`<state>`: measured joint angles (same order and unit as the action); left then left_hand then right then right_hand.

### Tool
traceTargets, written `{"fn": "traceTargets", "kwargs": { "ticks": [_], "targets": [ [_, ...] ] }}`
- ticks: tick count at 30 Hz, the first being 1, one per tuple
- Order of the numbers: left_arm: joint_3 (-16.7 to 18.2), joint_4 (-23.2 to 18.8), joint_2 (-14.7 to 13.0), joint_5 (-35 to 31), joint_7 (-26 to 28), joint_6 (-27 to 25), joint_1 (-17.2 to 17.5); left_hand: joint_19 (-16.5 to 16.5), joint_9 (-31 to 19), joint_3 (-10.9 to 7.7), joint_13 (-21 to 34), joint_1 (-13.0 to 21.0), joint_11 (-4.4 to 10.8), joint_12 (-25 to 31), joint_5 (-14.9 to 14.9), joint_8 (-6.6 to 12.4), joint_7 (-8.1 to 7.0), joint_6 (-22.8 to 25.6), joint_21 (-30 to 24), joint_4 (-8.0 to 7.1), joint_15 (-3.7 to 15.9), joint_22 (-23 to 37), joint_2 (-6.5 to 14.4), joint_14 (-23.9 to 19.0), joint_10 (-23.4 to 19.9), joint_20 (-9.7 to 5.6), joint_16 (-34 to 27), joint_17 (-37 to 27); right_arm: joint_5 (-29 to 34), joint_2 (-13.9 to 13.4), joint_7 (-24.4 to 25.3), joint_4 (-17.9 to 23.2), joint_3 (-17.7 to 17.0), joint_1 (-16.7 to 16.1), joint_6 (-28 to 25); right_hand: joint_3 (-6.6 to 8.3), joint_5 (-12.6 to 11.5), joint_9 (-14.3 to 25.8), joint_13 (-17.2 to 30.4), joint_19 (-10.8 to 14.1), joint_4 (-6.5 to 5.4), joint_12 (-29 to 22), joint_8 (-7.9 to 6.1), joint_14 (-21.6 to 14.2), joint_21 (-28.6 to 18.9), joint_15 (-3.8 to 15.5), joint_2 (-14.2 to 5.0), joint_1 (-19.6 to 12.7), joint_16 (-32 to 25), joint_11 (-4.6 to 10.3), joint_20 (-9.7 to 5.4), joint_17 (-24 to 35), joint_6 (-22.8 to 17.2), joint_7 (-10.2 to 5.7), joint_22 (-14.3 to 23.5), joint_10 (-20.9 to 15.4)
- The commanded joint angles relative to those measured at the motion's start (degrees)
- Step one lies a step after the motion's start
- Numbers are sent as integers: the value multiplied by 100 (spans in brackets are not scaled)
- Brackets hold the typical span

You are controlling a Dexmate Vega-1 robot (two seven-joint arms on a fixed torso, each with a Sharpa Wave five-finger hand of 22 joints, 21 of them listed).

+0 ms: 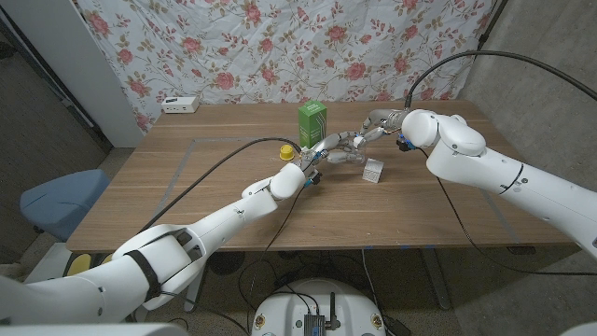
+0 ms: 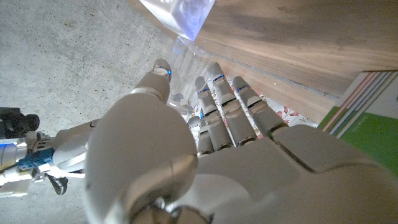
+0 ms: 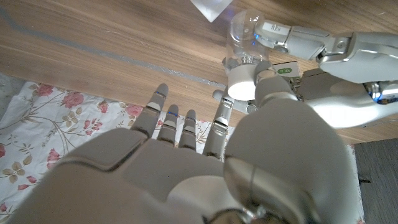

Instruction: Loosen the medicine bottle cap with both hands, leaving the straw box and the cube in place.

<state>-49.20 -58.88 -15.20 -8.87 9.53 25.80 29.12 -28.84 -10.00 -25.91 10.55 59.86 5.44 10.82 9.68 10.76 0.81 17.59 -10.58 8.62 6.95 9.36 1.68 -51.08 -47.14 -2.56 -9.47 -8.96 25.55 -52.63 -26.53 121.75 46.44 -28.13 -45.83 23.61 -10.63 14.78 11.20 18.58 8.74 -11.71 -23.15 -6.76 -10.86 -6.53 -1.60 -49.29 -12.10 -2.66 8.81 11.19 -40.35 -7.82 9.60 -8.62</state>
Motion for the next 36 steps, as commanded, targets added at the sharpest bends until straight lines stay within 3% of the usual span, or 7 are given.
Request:
{"fn": "traceTargets", "kwargs": {
  "ticks": [1,17,26,36],
  "targets": [
    [-2,-66,-19,-2,4,-19,36,21,-20,-44,27,-36,252,27,39,-6,-28,14,-1,-11,424,15,27,-48,-267,-56,-30,-13,-175,-9,102,17,-97,-74,83,72,-59,9,8,51,42,5,-33,-29,-31,41,-80,-141,-40,53,-20,12,-29,-80,13,-15],
    [4,-69,-23,12,-16,-18,46,30,-21,-81,29,-60,259,22,39,-5,-36,11,-2,-13,427,15,31,-42,-253,-57,-30,-13,-352,-6,189,3,-144,-95,165,187,-76,0,8,33,85,17,-47,-55,-14,160,-267,-346,-46,145,-103,18,-76,-217,12,-32],
    [0,-5,-4,25,-45,7,2,34,-21,-97,30,-71,250,27,38,-5,-50,9,-3,-10,427,15,27,-41,-266,-60,-29,-13,-459,9,272,-55,-181,-109,217,267,-94,-4,7,33,96,12,-86,-66,-11,222,-438,-489,-51,299,-172,26,-188,-325,11,-77],
    [-10,79,29,44,-68,37,-40,35,-20,-117,30,-89,249,30,38,-5,-55,4,-4,-14,426,14,29,-50,-273,-60,-34,-15,-687,4,359,-107,-280,-138,274,371,-138,-10,7,33,114,20,-70,-89,-12,299,-640,-661,-63,371,-251,36,-184,-417,11,-88]
  ]
}}
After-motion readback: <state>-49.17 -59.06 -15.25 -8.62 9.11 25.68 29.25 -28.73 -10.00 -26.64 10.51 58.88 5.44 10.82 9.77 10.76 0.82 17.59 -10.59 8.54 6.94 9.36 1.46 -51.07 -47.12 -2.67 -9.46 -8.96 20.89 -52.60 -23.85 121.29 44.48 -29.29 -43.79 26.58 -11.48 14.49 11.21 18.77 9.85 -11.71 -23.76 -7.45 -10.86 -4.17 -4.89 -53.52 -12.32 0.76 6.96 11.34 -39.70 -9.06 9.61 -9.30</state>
